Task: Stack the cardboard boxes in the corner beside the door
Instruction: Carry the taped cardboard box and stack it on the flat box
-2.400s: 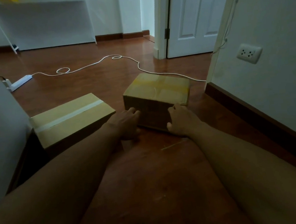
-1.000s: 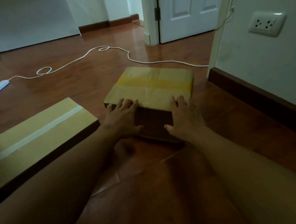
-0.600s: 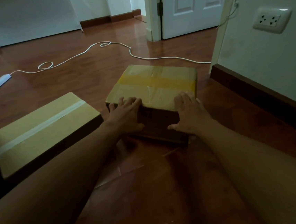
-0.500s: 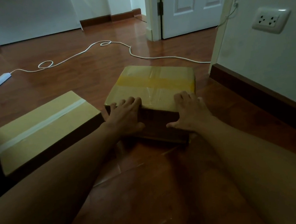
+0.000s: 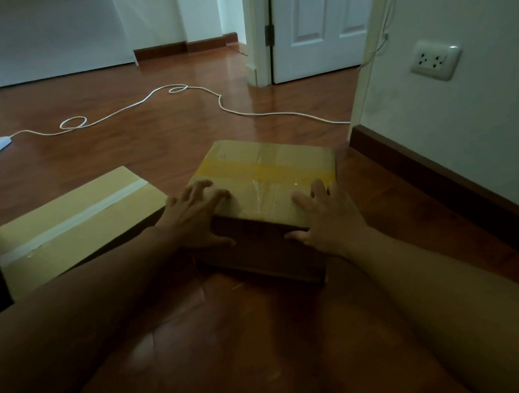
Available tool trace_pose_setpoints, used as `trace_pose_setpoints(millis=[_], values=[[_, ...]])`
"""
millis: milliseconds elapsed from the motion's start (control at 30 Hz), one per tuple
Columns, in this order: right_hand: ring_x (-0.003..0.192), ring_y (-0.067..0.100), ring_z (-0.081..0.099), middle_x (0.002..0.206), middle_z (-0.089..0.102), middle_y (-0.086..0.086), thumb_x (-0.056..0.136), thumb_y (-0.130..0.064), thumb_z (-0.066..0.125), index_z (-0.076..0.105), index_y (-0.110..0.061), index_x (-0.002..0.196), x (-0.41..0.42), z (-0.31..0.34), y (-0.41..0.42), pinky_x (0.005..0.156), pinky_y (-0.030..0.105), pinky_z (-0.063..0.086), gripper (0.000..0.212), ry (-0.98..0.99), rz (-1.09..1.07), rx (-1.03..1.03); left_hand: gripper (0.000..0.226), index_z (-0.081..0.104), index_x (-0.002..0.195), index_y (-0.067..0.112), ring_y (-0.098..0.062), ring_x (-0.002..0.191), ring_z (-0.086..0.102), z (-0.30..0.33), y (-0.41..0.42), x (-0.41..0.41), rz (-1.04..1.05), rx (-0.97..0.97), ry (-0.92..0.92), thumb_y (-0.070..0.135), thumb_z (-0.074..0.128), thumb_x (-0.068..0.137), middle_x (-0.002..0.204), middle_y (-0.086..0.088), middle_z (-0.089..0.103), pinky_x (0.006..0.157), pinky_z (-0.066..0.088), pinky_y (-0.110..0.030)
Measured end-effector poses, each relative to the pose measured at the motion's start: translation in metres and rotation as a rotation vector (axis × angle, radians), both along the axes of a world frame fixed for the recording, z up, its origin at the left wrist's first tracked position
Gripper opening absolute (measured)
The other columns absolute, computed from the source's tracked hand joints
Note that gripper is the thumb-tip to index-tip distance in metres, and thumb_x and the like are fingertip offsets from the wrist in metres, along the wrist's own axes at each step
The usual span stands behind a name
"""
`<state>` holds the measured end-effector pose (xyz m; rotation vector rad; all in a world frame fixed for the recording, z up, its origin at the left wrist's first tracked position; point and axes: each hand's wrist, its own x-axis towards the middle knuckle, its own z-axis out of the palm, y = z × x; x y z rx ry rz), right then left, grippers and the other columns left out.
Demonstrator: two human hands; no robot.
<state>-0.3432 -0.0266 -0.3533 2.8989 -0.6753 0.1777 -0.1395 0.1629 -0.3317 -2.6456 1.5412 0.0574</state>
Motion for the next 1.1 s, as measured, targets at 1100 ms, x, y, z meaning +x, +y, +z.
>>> trace_pose_setpoints(millis=[1100], values=[[0.137,0.031,0.045,0.16,0.033,0.006,0.08,-0.062,0.068,0.004,-0.024,0.16,-0.063,-0.023,-0.048,0.105,0.046,0.043,0.11,-0.609,-0.544,1.458,0.085,0.027,0.148,0.021,-0.025,0.111,0.051,-0.035,-0.022,-0.006,0.561,-0.69,1.191,0.033,0.077,0.081,0.13,-0.003,0.046,0.078,0.048,-0.035]])
